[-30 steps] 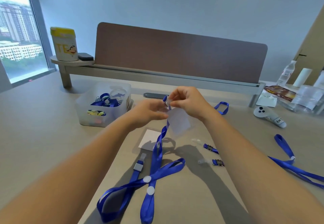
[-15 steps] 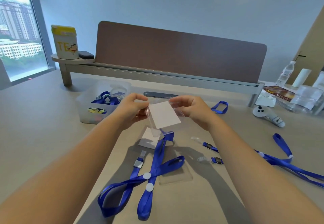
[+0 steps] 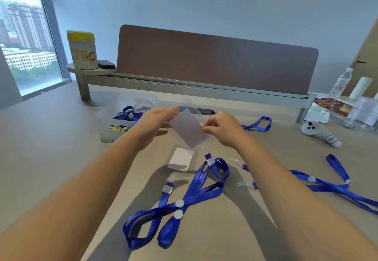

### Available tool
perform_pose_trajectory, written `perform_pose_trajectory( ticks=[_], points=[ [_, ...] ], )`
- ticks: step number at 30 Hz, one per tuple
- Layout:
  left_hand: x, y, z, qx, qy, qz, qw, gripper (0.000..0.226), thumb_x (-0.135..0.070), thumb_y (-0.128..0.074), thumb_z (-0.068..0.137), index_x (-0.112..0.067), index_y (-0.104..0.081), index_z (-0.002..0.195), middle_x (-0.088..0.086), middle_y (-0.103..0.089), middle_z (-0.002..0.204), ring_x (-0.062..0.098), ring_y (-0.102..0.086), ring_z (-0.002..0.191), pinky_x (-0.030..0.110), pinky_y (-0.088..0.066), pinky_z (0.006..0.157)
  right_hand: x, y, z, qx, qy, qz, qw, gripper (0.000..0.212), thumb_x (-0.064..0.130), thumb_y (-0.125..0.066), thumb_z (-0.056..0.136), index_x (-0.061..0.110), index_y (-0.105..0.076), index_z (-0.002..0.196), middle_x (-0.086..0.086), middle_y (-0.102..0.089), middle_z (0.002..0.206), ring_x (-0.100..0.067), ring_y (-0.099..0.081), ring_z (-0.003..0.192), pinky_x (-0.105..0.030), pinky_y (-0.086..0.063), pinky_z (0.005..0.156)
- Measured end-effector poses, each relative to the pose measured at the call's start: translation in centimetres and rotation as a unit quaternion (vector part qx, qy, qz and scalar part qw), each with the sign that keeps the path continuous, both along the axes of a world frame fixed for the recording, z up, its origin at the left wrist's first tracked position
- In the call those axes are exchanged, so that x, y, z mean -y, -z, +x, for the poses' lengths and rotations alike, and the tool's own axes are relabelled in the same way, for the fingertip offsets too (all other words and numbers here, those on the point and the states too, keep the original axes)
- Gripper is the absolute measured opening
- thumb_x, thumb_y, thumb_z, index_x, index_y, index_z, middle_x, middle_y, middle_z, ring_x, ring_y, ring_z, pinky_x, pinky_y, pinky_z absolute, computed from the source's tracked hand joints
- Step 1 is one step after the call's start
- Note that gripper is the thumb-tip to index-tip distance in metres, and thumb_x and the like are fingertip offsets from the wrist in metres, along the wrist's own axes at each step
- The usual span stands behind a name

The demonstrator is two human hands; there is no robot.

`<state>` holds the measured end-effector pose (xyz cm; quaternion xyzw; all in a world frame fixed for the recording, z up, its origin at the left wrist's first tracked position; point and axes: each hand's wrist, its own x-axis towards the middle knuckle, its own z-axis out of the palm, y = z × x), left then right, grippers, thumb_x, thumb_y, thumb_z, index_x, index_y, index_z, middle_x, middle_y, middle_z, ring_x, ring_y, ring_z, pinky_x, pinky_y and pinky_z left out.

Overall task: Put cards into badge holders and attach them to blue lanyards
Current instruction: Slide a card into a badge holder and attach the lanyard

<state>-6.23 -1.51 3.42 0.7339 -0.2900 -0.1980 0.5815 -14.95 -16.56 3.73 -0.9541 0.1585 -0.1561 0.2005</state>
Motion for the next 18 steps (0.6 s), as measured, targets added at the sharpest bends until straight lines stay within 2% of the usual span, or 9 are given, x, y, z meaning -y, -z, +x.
perform_pose_trajectory(
  ticks=[2,3,5,8,11,14,18],
  points=[
    [-0.1,0.1,0.1,0.045,-0.032,0.014,0.998,0.014,-0.021,-0.046,0.091,-0.014,-0.057,0.087,0.002,-0.057,0.092,0.020,-0.056,0.086,0.027,-0.045,0.080,0.0,0.1,0.0,-0.002,-0.008,0.033,0.999,0.026,0.020,-0.052,0.091,0.004,-0.064,0.107,-0.005,-0.047,0.103,-0.017,-0.047,0.091,-0.030,-0.040,0.082],
    [-0.1,0.3,0.2,0.046,-0.050,0.011,0.998,0.011,-0.016,-0.047,0.091,-0.011,-0.056,0.088,0.002,-0.056,0.088,0.017,-0.057,0.079,0.024,-0.047,0.074,-0.1,0.1,0.0,0.001,-0.010,0.070,0.998,0.026,0.020,-0.050,0.092,0.003,-0.062,0.108,-0.005,-0.050,0.102,-0.016,-0.048,0.091,-0.030,-0.041,0.082],
    [-0.1,0.5,0.3,0.020,-0.082,-0.011,0.996,0.012,-0.014,-0.046,0.091,-0.008,-0.057,0.089,0.000,-0.054,0.081,0.013,-0.055,0.072,0.023,-0.048,0.071,-0.2,0.3,-0.2,0.016,-0.015,0.166,0.986,0.026,0.019,-0.050,0.093,0.002,-0.057,0.110,-0.007,-0.057,0.100,-0.016,-0.052,0.090,-0.032,-0.043,0.083],
    [-0.4,0.8,0.7,-0.029,-0.116,-0.046,0.992,0.020,-0.016,-0.045,0.092,-0.016,-0.054,0.074,0.000,-0.052,0.078,0.013,-0.053,0.069,0.026,-0.047,0.074,-0.3,0.8,-0.4,0.002,-0.027,0.264,0.964,0.021,0.018,-0.051,0.092,0.005,-0.053,0.109,-0.006,-0.062,0.092,-0.017,-0.057,0.083,-0.033,-0.048,0.085],
    [-1.0,1.3,1.6,-0.077,-0.150,-0.072,0.983,0.019,-0.016,-0.046,0.092,-0.014,-0.055,0.076,0.007,-0.055,0.088,0.018,-0.055,0.076,0.027,-0.049,0.074,-0.1,1.3,-0.6,-0.026,-0.034,0.304,0.952,0.008,0.018,-0.052,0.091,0.011,-0.055,0.095,-0.001,-0.063,0.076,-0.011,-0.060,0.070,-0.026,-0.048,0.072],
    [-1.5,1.7,2.3,-0.106,-0.183,-0.082,0.974,0.011,-0.015,-0.047,0.092,-0.010,-0.055,0.086,0.010,-0.056,0.103,0.025,-0.055,0.092,0.032,-0.048,0.082,0.0,1.4,-0.6,-0.031,-0.037,0.330,0.943,0.013,0.018,-0.055,0.089,0.013,-0.058,0.078,-0.002,-0.060,0.069,-0.012,-0.057,0.063,-0.023,-0.047,0.065],
    [-1.7,2.2,2.7,-0.115,-0.203,-0.086,0.968,0.010,-0.015,-0.046,0.092,-0.011,-0.055,0.091,0.009,-0.056,0.103,0.025,-0.055,0.097,0.035,-0.048,0.087,-0.2,1.1,-0.4,-0.021,-0.044,0.354,0.934,0.013,0.014,-0.057,0.088,0.011,-0.058,0.075,-0.002,-0.057,0.069,-0.012,-0.055,0.059,-0.018,-0.051,0.060]
  ],
)
